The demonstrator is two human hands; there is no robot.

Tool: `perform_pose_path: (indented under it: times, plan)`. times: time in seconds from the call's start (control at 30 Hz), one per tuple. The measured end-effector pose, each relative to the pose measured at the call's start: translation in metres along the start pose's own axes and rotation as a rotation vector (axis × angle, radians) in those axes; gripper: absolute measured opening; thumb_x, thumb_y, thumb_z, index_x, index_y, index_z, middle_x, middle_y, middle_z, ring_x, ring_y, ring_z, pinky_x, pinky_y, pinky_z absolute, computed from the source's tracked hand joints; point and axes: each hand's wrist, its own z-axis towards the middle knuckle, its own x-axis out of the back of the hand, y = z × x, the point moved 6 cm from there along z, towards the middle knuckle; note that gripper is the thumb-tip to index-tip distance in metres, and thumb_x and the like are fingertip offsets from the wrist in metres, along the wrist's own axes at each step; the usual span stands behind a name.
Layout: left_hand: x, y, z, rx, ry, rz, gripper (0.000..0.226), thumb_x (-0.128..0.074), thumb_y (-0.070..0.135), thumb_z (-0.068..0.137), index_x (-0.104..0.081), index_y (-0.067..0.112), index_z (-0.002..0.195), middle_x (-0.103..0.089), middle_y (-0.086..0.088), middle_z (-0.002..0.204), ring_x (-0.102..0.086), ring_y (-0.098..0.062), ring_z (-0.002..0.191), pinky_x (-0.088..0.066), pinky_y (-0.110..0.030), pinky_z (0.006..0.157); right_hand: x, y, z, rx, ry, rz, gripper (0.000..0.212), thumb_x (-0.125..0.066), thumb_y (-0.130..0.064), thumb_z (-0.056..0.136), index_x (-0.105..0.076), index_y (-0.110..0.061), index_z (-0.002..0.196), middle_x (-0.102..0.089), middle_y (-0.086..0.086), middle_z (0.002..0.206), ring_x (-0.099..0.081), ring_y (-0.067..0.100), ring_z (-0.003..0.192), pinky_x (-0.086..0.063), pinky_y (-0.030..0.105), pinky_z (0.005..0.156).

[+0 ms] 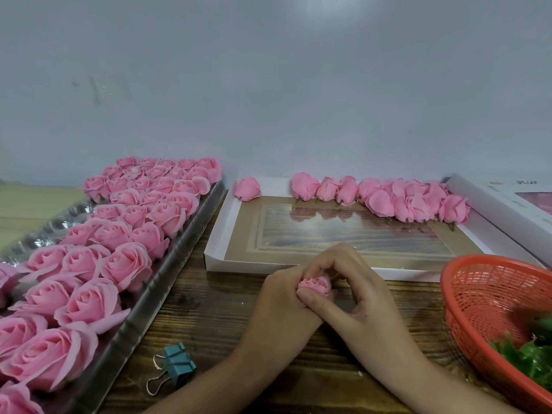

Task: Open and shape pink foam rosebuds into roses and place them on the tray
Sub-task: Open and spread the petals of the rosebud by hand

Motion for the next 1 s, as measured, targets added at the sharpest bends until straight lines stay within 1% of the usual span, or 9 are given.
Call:
perform_pose_path:
  times: [0.13,0.27,0.33,0.4,0.5,0.6,0.7,0.83,1.0]
  plan:
    - [0.0,0.001,0.0,0.013,-0.02,-0.027,0.038,-0.064,0.014,0.083,-0.046,0.033,0.055,-0.057,0.021,0.057,-0.053,0.005,0.058,-0.039,-0.009,0.053,0.0,0.0,0.0,0.017,-0.004,0.026,0.011,-0.067,-0.03,0.084,-0.063,-0.021,0.079,-0.061,-0.007,0.081,-0.058,0.015,0.083,-0.043,0.019,0.071]
    - [0.0,0.004,-0.001,0.028,-0.06,-0.147,0.022,-0.065,0.011,0.08,-0.053,0.002,0.064,-0.055,-0.013,0.06,-0.045,-0.002,0.056,-0.034,-0.016,0.051,0.002,0.002,0.0,-0.002,-0.004,0.078,0.01,-0.067,-0.029,0.083,-0.063,-0.021,0.078,-0.06,-0.005,0.08,-0.057,0.018,0.08,-0.044,0.026,0.069]
    - [0.0,0.006,-0.002,0.021,-0.079,-0.164,0.021,-0.064,0.01,0.08,-0.052,-0.002,0.067,-0.054,-0.018,0.064,-0.045,-0.005,0.058,-0.034,-0.018,0.051,0.002,0.003,0.0,-0.014,0.0,0.107,0.01,-0.068,-0.029,0.082,-0.064,-0.021,0.078,-0.061,-0.004,0.08,-0.058,0.019,0.081,-0.045,0.03,0.07]
    - [-0.001,0.006,0.0,0.021,-0.08,-0.18,0.021,-0.065,0.01,0.081,-0.054,0.004,0.064,-0.055,-0.012,0.062,-0.047,-0.003,0.058,-0.037,-0.018,0.052,0.003,0.003,0.001,-0.021,0.008,0.117,0.009,-0.069,-0.029,0.082,-0.065,-0.021,0.078,-0.062,-0.004,0.08,-0.059,0.02,0.081,-0.046,0.03,0.071]
    - [0.0,0.0,-0.002,0.05,-0.023,-0.14,0.038,-0.065,0.007,0.08,-0.052,0.032,0.055,-0.055,0.012,0.057,-0.05,0.001,0.058,-0.041,-0.016,0.055,0.003,0.0,0.0,-0.015,0.021,0.077,0.01,-0.07,-0.032,0.08,-0.064,-0.024,0.082,-0.062,-0.005,0.082,-0.059,0.019,0.082,-0.046,0.024,0.072]
    - [0.002,-0.006,-0.009,0.116,0.019,-0.178,0.051,-0.053,0.0,0.077,-0.056,0.049,0.061,-0.061,0.031,0.065,-0.058,0.009,0.062,-0.049,-0.009,0.057,0.002,-0.003,-0.001,-0.002,0.01,0.009,0.014,-0.071,-0.038,0.08,-0.062,-0.028,0.086,-0.06,-0.007,0.087,-0.058,0.017,0.088,-0.044,0.019,0.074]
    - [0.0,-0.003,-0.006,0.075,0.012,-0.127,0.051,-0.056,0.007,0.077,-0.054,0.056,0.061,-0.058,0.033,0.064,-0.057,0.01,0.061,-0.046,-0.008,0.055,0.001,-0.002,-0.001,0.006,0.007,-0.024,0.011,-0.067,-0.033,0.083,-0.061,-0.025,0.083,-0.057,-0.008,0.086,-0.057,0.015,0.087,-0.041,0.016,0.073]
    - [-0.004,-0.003,0.001,0.008,-0.024,0.015,0.046,-0.063,0.012,0.084,-0.046,0.037,0.049,-0.055,0.03,0.058,-0.052,0.009,0.058,-0.038,-0.008,0.052,0.0,-0.002,-0.001,0.04,-0.014,-0.043,0.01,-0.065,-0.028,0.087,-0.06,-0.023,0.079,-0.057,-0.008,0.083,-0.056,0.013,0.085,-0.04,0.016,0.073]
    - [-0.002,0.003,0.0,-0.001,-0.052,-0.132,0.022,-0.066,0.019,0.075,-0.054,0.018,0.056,-0.058,0.017,0.057,-0.055,0.004,0.058,-0.041,-0.009,0.052,0.002,-0.001,0.0,0.046,-0.021,0.057,0.011,-0.067,-0.023,0.087,-0.063,-0.018,0.079,-0.059,-0.005,0.084,-0.058,0.019,0.085,-0.044,0.023,0.074]
